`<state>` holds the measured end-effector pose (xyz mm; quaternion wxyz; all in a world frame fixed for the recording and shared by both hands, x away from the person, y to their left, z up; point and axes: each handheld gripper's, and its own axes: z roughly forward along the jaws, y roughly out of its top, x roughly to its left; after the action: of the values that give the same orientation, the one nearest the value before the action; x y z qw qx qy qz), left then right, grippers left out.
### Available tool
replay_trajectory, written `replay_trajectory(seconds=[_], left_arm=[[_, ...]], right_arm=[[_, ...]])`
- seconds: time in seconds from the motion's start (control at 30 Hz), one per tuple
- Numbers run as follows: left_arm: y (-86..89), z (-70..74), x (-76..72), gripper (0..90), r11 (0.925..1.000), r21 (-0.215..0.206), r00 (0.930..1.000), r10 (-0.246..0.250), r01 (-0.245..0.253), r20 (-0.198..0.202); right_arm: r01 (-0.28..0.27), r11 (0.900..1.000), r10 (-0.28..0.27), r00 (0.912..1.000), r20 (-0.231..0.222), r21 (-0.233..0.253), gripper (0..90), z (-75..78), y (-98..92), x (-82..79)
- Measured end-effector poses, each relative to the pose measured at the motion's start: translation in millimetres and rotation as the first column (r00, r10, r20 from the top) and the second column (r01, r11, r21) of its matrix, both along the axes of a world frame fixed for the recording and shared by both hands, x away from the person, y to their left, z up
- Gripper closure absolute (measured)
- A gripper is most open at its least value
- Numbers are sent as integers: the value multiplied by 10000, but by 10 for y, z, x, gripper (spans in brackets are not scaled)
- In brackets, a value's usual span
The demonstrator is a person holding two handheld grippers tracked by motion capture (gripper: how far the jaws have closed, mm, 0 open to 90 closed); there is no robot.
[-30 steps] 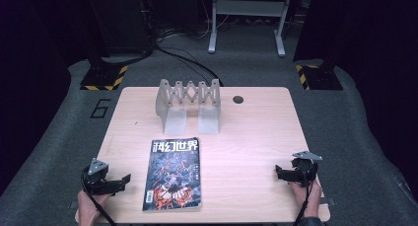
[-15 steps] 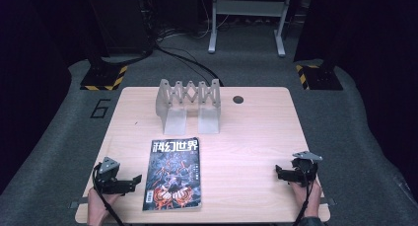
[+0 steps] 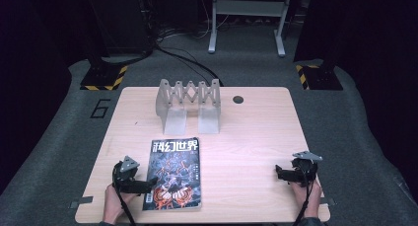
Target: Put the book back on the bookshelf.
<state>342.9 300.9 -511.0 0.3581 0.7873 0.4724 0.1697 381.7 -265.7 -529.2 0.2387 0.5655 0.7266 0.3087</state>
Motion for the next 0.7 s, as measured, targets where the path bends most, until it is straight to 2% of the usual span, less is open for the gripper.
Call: replay_trajectory(seconds=[0.2,0.3,0.33,0.4,0.57,0.63,0.7], left_arm=[[-119,-63,-1,53,9998,79,9998,-184,185,-89],[-154,-113,2,61,9990,275,9992,-339,345,-205],[-165,-138,-2,65,9997,-28,9996,-248,248,-142],[-163,-144,-3,72,9994,-119,9994,-325,323,-150],[-210,-149,-26,88,9988,-138,9989,-467,466,-49],[-216,-144,-31,88,9991,-100,9991,-412,411,-132],[-223,-152,-34,88,9994,-115,9995,-324,324,-10]], right_arm=[[99,9999,-99,9999,-50,81,15,3,7,-10],[103,9999,-103,9999,-50,79,15,3,7,-11],[110,9999,-109,9999,-49,83,16,3,7,-11],[110,9999,-109,9999,-50,82,16,3,7,-12],[95,9999,-95,10000,21,59,17,-1,6,-9],[108,9999,-109,9999,40,68,16,-2,7,-9],[102,9999,-102,9999,-3,72,17,1,6,-11]])
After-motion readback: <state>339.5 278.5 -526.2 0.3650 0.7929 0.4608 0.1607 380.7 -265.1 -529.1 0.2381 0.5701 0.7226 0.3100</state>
